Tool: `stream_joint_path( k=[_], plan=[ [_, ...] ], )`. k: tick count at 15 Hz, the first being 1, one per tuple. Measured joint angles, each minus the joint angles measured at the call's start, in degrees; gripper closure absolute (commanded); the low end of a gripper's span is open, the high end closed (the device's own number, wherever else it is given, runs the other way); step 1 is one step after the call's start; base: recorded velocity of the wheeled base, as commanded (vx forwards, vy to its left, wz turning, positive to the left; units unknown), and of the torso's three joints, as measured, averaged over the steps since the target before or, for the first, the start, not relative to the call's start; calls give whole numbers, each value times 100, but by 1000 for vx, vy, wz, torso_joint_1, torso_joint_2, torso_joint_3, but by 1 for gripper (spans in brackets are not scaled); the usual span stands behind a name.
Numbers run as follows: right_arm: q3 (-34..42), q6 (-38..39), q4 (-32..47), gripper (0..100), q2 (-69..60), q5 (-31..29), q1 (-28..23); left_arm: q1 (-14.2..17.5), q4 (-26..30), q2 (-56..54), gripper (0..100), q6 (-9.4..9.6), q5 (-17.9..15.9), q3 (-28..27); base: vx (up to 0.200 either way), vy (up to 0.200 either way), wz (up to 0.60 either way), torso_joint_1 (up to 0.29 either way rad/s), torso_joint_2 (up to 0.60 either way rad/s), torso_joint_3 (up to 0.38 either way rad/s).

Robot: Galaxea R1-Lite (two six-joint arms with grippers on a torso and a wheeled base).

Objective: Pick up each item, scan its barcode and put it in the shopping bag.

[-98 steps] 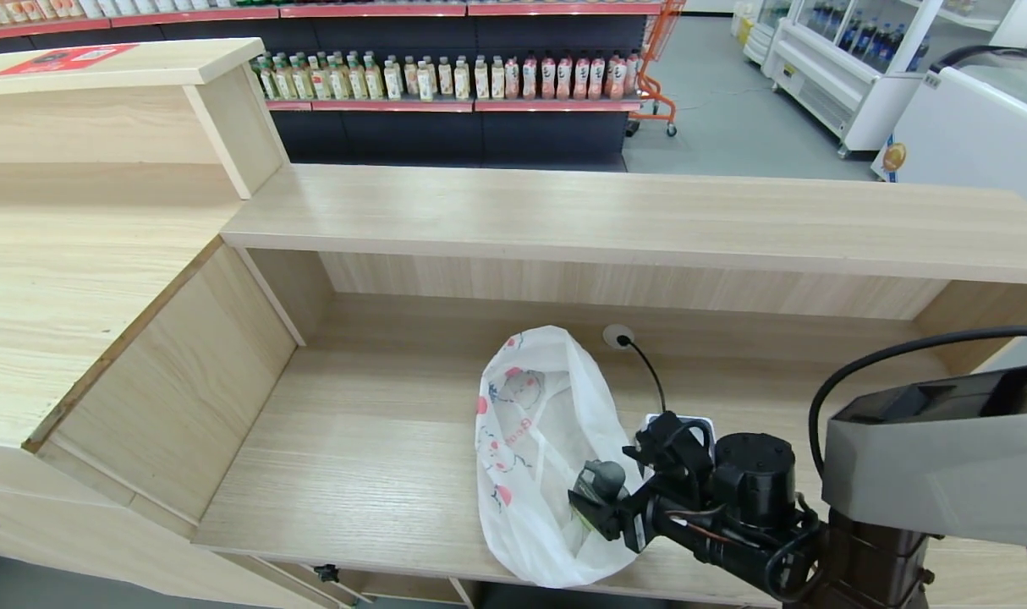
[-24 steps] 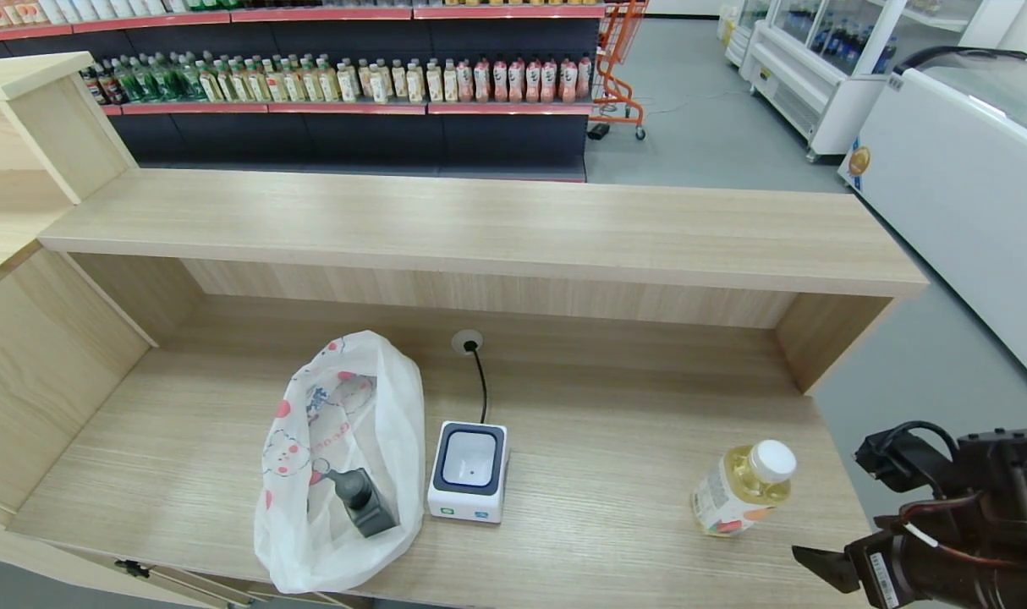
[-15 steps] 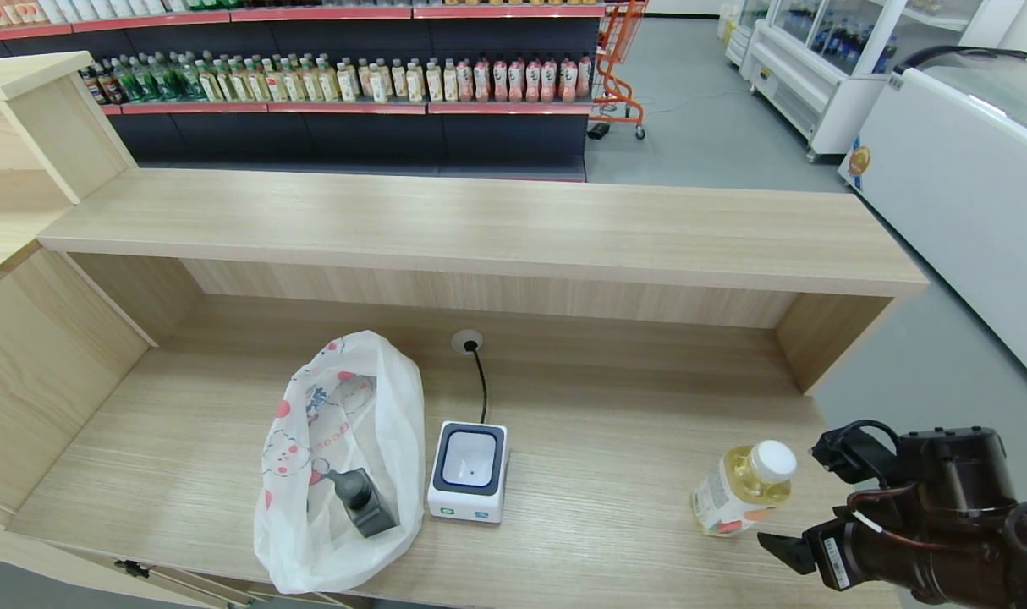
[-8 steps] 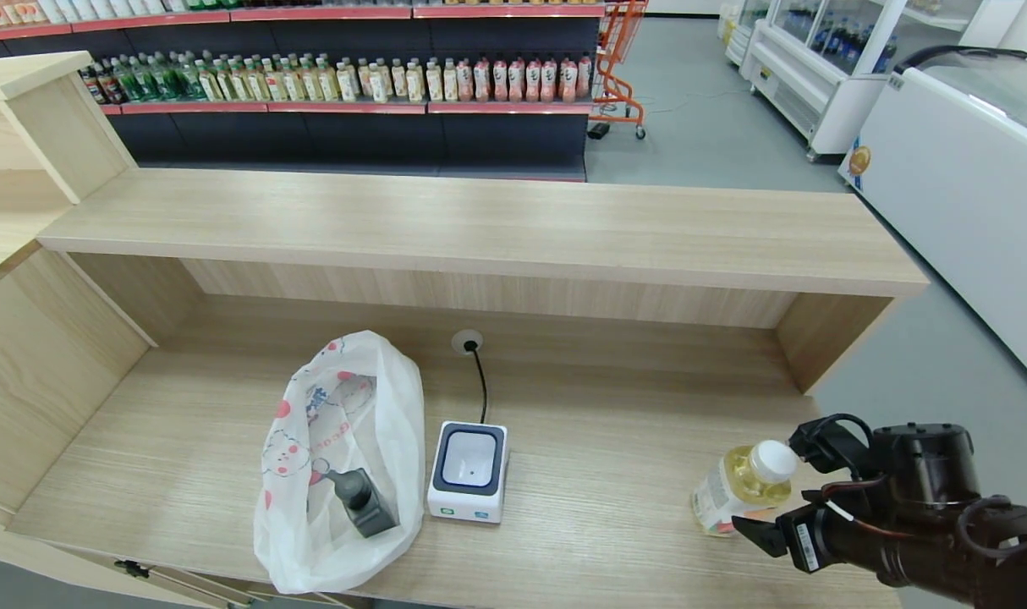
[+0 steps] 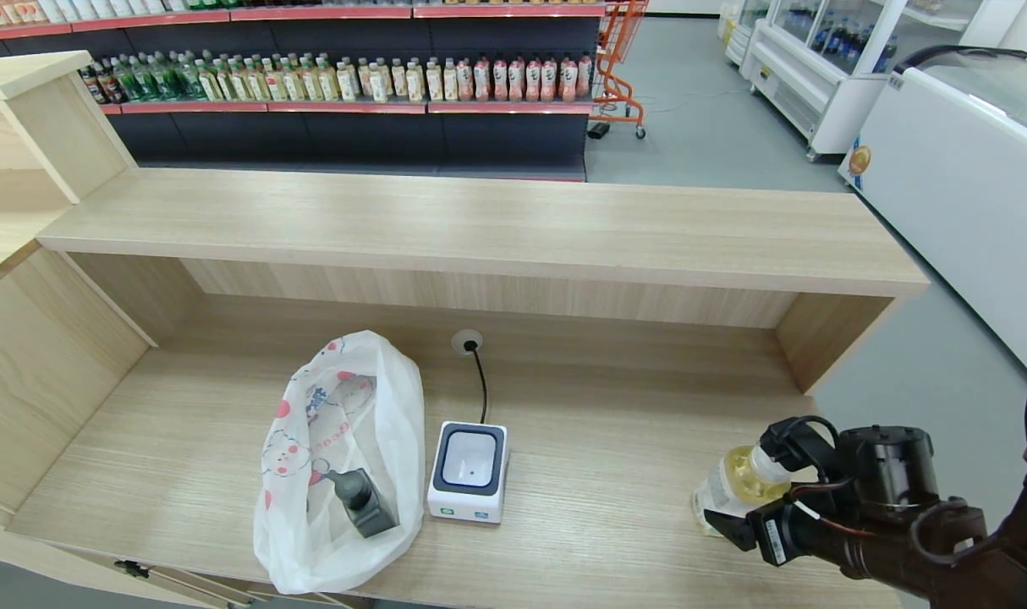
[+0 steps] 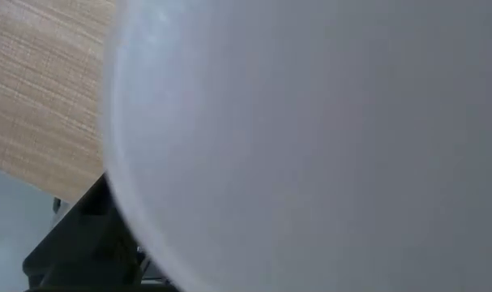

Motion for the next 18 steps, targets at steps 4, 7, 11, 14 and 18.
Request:
stream_joint_path(
  k=[4, 7, 11, 14, 18],
  plan=[
    [-41, 5, -646, 0, 364, 17, 100, 0, 0, 0, 0, 0, -2, 0, 0, 0, 0, 0, 0, 0],
    [-54, -2, -1136, 0, 638, 15, 133, 0, 0, 0, 0, 0, 0, 0, 0, 0, 0, 0, 0, 0],
    [-65, -41, -1398, 0, 883, 30, 138, 0, 0, 0, 0, 0, 0, 0, 0, 0, 0, 0, 0, 0],
    [-116, -55, -1730, 100, 1026, 104, 135, 0, 0, 0, 0, -2, -2, 0, 0, 0, 0, 0, 0, 0],
    [-160, -457, -2050, 100, 1163, 283, 72, 0, 0, 0, 0, -2, 0, 0, 0, 0, 0, 0, 0, 0]
  ],
)
